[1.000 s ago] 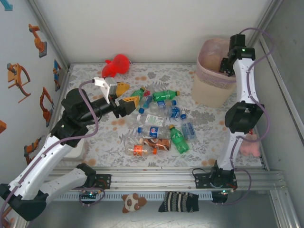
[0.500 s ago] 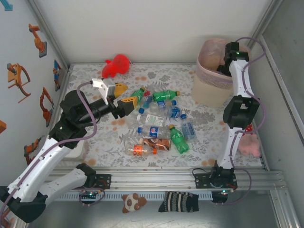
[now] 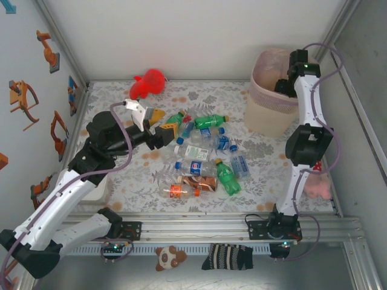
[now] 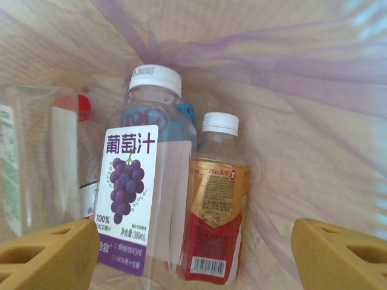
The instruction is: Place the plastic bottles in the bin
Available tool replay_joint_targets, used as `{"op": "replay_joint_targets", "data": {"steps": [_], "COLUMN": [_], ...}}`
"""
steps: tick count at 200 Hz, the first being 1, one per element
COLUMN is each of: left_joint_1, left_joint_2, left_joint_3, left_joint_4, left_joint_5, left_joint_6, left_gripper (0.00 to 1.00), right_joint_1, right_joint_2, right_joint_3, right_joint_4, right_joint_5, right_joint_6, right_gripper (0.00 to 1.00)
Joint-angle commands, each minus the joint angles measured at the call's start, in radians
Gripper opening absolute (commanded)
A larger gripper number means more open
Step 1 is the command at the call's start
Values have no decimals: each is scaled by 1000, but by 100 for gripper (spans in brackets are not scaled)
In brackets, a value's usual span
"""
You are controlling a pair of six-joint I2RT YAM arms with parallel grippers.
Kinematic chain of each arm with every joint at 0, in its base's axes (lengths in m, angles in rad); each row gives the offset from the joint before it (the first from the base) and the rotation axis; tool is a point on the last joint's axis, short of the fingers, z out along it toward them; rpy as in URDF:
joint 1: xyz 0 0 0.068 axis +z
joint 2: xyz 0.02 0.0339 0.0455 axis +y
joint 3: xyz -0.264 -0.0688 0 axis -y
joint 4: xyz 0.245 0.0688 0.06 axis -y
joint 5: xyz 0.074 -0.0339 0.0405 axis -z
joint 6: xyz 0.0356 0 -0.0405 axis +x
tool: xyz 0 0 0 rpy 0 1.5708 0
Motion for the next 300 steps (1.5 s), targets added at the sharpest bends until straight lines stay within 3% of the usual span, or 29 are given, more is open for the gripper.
{"op": "replay_joint_targets", "data": {"steps": [1,35,79,139,171,216,300], "left_joint_1": [1,4,41,163,216,287,387], "left_joint_2": [30,121,264,385,456,601,823], "left_joint_3": [39,105,179,161,141,159,204], "left_joint_4": [-62,-202,-346,-394,-392,-381,-319], "left_joint_5": [-62,-199,-272,-357,-356,-253,-103], "left_joint_6": [30,39,23,-245,-362,-479,-502], "left_gripper": [73,73,71,70,71,67,51], "right_joint_1": [-1,10,32,60,78,90,94], "right_joint_2": [-99,-170,-265,-425,-515,-597,-634], "right_joint_3": [39,48,70,38,-33,-120,-222], "right_joint_4": [-33,-14,-6,14,41,70,105], "right_joint_5": [10,0,-10,-34,-51,-81,-111], "right_joint_6": [14,8,14,42,57,80,88], "right_gripper": [81,81,81,80,80,80,79]}}
